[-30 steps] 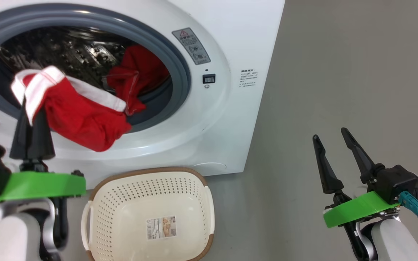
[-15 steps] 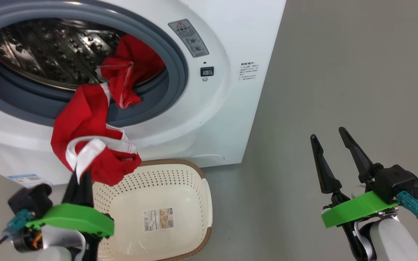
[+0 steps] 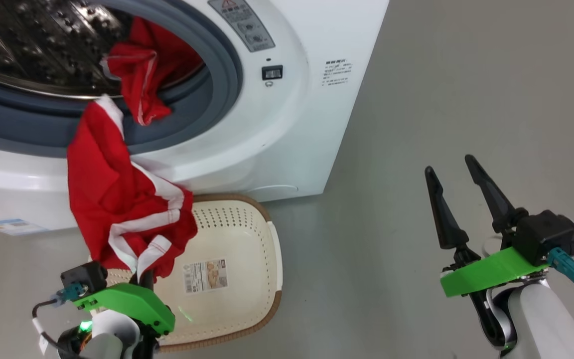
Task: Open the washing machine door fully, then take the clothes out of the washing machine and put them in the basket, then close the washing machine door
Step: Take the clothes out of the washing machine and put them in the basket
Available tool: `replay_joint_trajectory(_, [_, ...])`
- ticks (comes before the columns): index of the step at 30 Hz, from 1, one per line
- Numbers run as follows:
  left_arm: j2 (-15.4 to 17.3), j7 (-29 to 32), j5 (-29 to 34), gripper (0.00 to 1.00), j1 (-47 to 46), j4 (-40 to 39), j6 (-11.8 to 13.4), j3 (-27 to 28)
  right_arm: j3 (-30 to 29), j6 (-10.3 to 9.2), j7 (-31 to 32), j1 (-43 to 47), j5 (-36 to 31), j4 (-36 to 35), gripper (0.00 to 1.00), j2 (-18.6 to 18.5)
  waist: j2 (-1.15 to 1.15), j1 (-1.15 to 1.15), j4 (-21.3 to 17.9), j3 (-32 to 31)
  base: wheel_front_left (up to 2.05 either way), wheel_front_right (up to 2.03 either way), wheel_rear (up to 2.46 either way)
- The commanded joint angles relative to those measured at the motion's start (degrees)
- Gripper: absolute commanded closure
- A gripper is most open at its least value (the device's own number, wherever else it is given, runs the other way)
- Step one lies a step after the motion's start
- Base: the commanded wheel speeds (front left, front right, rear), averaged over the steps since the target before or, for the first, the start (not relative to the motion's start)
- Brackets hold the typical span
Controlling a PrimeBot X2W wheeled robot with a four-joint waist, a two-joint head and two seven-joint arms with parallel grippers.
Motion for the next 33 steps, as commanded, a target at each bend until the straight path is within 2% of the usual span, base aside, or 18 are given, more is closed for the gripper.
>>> replay_joint_trajectory(1, [1.01, -0.80, -0.51, 1.00, -1.38, 0.44, -0.53, 1.20, 1.56, 0.37, -0.37, -1.06, 0.34, -1.57, 0.00, -0.41, 0.00, 0.00, -0.54, 1.64, 0.00, 0.00, 0.00])
replay_joint_trajectory(10, [0.90, 0.66, -5.75, 1.00, -8.51, 14.80, -2.74, -2.61, 2.75, 0.37, -0.37, -3.09, 0.68, -1.74, 0.00, -0.42, 0.00, 0.00, -2.74, 6.00, 0.00, 0.00, 0.00])
replay_joint_trajectory(18, [0.89, 1.71, -7.58, 1.00, -12.86, 18.60, -1.97, -4.76, 2.85, 0.37, -0.37, -4.49, 1.03, -2.16, 0.00, 0.05, 0.00, 0.00, -4.57, 10.41, 0.00, 0.00, 0.00])
replay_joint_trajectory(19, [0.89, 1.58, -7.42, 0.80, -13.31, 18.82, -1.63, -5.00, 2.80, 0.37, -0.37, -4.69, 1.08, -2.21, 0.00, 0.12, 0.00, 0.00, -4.68, 10.76, 0.00, 0.00, 0.00])
replay_joint_trajectory(20, [0.89, 1.46, -7.22, 0.28, -13.64, 19.01, -1.37, -5.27, 2.76, 0.37, -0.37, -4.81, 1.08, -2.21, 0.00, 0.18, 0.00, 0.00, -4.75, 10.97, 0.00, 0.00, 0.00])
replay_joint_trajectory(21, [0.89, 1.62, -6.93, 0.00, -13.89, 19.19, -1.26, -5.66, 2.77, 0.37, -0.37, -4.91, 1.08, -2.19, 0.00, 0.25, 0.00, 0.00, -4.84, 11.11, 0.00, 0.00, 0.00])
replay_joint_trajectory(25, [1.17, 1.17, -5.23, 0.00, -14.29, 19.62, -1.53, -7.65, 2.77, 0.37, -0.37, -5.24, 1.14, -1.79, 0.00, 0.50, 0.00, 0.00, -5.00, 10.77, 0.00, 0.00, 0.00])
replay_joint_trajectory(33, [1.94, -4.88, -2.68, 0.00, -12.18, 19.76, -2.71, -10.38, 2.98, 0.37, -0.37, -5.01, 0.84, -1.52, 0.00, 0.75, 0.00, 0.00, -4.11, 6.92, 0.00, 0.00, 0.00])
